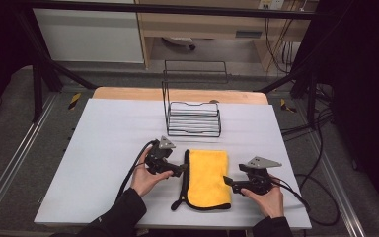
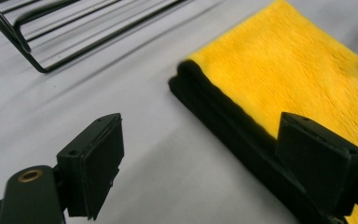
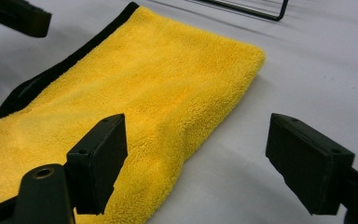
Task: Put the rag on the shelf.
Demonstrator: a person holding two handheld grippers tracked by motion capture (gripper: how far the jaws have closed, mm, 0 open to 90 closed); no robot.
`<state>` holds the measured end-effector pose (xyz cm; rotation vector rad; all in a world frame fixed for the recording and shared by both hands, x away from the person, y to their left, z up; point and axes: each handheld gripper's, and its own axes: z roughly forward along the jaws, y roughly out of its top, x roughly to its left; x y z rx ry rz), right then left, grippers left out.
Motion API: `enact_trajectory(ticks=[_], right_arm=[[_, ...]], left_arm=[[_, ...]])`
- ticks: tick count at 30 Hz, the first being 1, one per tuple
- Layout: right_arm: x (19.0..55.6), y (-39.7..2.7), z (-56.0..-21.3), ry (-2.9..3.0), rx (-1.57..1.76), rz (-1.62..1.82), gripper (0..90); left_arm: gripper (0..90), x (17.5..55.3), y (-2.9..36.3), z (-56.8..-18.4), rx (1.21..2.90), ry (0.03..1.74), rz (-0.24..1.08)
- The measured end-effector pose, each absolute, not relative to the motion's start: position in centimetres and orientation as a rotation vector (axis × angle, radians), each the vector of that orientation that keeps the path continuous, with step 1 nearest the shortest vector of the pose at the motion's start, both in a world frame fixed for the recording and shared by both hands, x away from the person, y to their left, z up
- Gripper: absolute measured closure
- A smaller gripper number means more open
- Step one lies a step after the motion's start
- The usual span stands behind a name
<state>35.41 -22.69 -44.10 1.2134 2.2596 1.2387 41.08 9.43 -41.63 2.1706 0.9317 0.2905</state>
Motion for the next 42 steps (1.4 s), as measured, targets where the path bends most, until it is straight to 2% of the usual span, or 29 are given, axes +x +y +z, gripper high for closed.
enact_trajectory(ticks=[3, 8, 16, 18, 24, 32, 42], right_arm=[[35.5, -22.7, -44.1, 2.249, 1.210, 1.230, 12.6], [35.5, -22.8, -44.1, 2.246, 1.200, 1.203, 10.4], [35.5, -22.9, -44.0, 2.240, 1.201, 1.192, 10.9], [35.5, -22.9, -44.0, 2.243, 1.201, 1.190, 11.4], [35.7, -22.9, -43.9, 2.222, 1.211, 1.211, 14.0], [36.3, -22.7, -43.7, 2.212, 1.226, 1.230, 14.8], [38.1, -22.2, -43.6, 2.205, 1.244, 1.226, 15.2]], left_arm=[[15.4, 42.6, 9.1, -41.6, 2.155, 0.955, 0.291], [18.7, 43.8, 8.5, -41.8, 2.155, 0.974, 0.306], [33.7, 45.7, 6.9, -42.9, 2.165, 1.013, 0.279], [39.2, 45.9, 6.6, -43.3, 2.168, 1.021, 0.268], [46.0, 46.3, 6.4, -44.0, 2.176, 1.027, 0.247], [61.5, 46.2, 5.5, -44.2, 2.193, 0.986, 0.228], [70.0, 46.1, 5.4, -44.2, 2.214, 0.966, 0.223]])
